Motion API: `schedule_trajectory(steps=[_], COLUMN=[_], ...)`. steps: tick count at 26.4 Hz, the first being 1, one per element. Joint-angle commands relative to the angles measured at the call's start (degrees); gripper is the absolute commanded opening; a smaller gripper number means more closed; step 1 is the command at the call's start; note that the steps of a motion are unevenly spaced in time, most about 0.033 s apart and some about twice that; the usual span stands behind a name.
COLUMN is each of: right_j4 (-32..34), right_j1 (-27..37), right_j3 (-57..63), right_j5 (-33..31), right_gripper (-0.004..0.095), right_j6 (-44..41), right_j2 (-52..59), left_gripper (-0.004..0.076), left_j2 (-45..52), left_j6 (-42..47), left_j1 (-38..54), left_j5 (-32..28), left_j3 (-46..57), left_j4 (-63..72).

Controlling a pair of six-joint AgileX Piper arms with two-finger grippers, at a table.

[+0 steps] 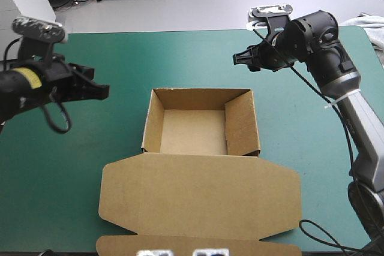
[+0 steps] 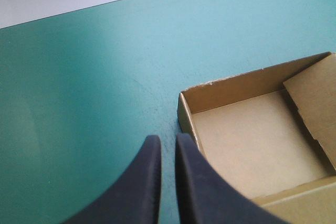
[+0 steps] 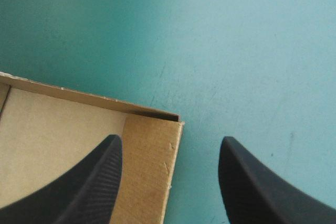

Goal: Fold the box

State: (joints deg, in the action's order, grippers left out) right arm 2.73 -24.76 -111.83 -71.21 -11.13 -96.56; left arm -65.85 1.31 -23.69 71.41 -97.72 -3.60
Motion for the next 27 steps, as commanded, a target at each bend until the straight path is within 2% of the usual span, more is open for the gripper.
schedule_trajectory(steps=[1, 10, 14, 18, 27], right_j4=[-1.3, -5.2, -9.3, -10.2, -12.3], right_j1=[1.3, 1.4, 1.4, 1.4, 1.3], right_j3=[3.3, 14.0, 16.2, 17.3, 17.9], right_j5=[-0.7, -0.7, -0.7, -0.7, -0.7], right_gripper=[0.0513, 0.0513, 0.0513, 0.0511, 0.0509], right_j6=[0.0, 0.0, 0.9, 0.9, 1.5], right_j2=[2.9, 2.7, 0.8, -1.0, -4.7], left_gripper=[0.0022, 0.0022, 0.0022, 0.0022, 0.0022], left_j2=[9.7, 26.2, 33.7, 38.9, 50.2], left_j6=[0.6, 1.6, 3.2, 4.6, 5.3], left_j1=[-0.3, -0.3, -0.3, -0.3, -0.3], left_j5=[2.5, 2.3, 1.4, 0.8, 0.3], left_j3=[7.4, 29.1, 40.9, 50.2, 63.7], left_j4=[0.1, 0.1, 0.2, 0.2, 0.5])
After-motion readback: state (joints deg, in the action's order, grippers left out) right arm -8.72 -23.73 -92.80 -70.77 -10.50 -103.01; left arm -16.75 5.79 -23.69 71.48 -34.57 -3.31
